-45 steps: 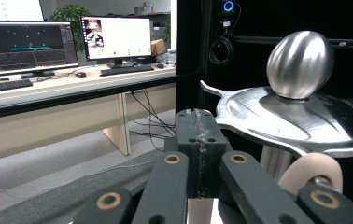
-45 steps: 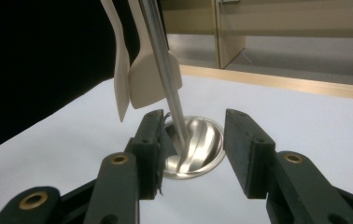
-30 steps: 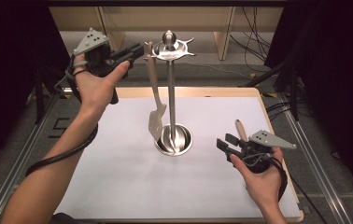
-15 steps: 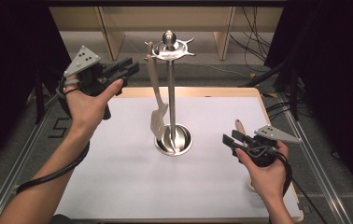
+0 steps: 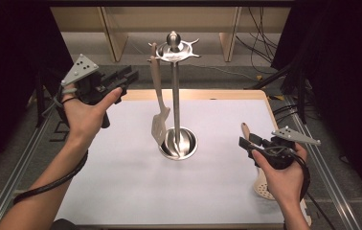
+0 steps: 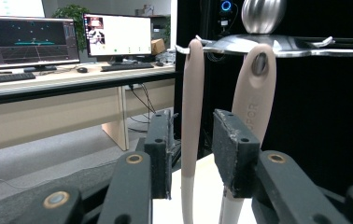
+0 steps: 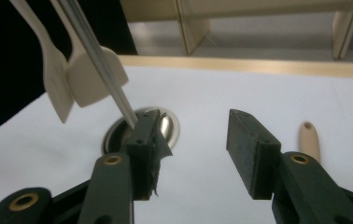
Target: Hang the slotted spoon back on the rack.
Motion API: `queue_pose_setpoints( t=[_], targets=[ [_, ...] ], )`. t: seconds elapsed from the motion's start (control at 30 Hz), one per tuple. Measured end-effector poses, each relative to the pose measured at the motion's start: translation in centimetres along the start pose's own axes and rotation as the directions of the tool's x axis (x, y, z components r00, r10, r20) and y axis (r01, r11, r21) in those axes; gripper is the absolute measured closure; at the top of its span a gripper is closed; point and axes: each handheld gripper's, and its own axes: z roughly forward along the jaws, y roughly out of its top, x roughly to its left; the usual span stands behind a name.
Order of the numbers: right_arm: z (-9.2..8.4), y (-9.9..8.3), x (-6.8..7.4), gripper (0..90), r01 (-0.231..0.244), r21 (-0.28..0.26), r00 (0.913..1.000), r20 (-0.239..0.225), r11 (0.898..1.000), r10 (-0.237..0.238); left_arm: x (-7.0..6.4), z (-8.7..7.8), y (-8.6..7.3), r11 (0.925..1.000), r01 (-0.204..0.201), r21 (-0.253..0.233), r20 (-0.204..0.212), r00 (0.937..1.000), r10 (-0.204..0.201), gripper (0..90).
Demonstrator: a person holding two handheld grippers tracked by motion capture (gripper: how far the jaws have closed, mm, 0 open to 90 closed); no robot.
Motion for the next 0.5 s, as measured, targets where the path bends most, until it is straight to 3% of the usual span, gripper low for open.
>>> queue_pose_setpoints(
  t=[0.1, 0.2, 0.23, 0.27, 0.3, 0.33, 0.37, 0.4, 0.47, 0.5],
  targets=[
    [0.1, -0.2, -0.8, 55.7, -0.036, 0.066, 0.9989, 0.032, 0.997, 0.034, 0.3, -0.2, -0.5, 1.0, 0.004, 0.003, 0.001, 1.0, -0.004, 65.9],
    [0.3, -0.5, -1.4, 57.6, -0.087, 0.171, 0.9945, 0.073, 0.981, 0.076, 0.5, -0.7, -1.3, 0.9999, 0.01, 0.003, -0.002, 0.9999, -0.01, 63.9],
    [0.5, -0.6, -2.1, 59.0, -0.056, 0.201, 0.9967, 0.069, 0.978, 0.043, 0.5, -0.8, -1.6, 0.9999, 0.017, 0.004, -0.001, 0.9999, -0.017, 63.4],
    [0.6, -0.8, -2.2, 60.0, -0.094, 0.225, 0.9924, 0.099, 0.97, 0.073, 0.5, -1.1, -1.9, 0.9999, 0.01, 0.013, 0.001, 0.9999, -0.01, 62.8],
    [0.8, -1.0, -2.7, 61.0, -0.078, 0.242, 0.9937, 0.098, 0.967, 0.055, 0.5, -1.3, -2.3, 0.9997, 0.018, 0.017, 0.003, 0.9998, -0.018, 61.7],
    [0.9, -1.2, -2.5, 61.8, -0.137, 0.281, 0.9856, 0.134, 0.95, 0.103, 0.5, -1.5, -2.5, 0.9996, 0.019, 0.022, 0.002, 0.9998, -0.019, 61.2],
    [1.0, -1.3, -2.7, 62.5, -0.143, 0.298, 0.9854, 0.133, 0.944, 0.107, 0.6, -1.9, -3.0, 0.9994, 0.021, 0.027, 0.0, 0.9998, -0.021, 60.7],
    [1.3, -1.5, -3.3, 63.1, -0.106, 0.328, 0.9898, 0.125, 0.939, 0.068, 0.6, -2.2, -3.3, 0.9993, 0.025, 0.029, 0.0, 0.9997, -0.025, 59.7],
    [1.8, -1.8, -3.7, 63.7, -0.078, 0.372, 0.9933, 0.108, 0.925, 0.041, 0.7, -2.7, -4.1, 0.9986, 0.033, 0.04, 0.006, 0.9994, -0.034, 58.8],
    [2.2, -2.1, -4.2, 64.3, -0.061, 0.393, 0.9972, 0.065, 0.918, 0.038, 0.8, -2.8, -4.3, 0.9983, 0.038, 0.044, 0.008, 0.9992, -0.039, 58.7]
  ],
)
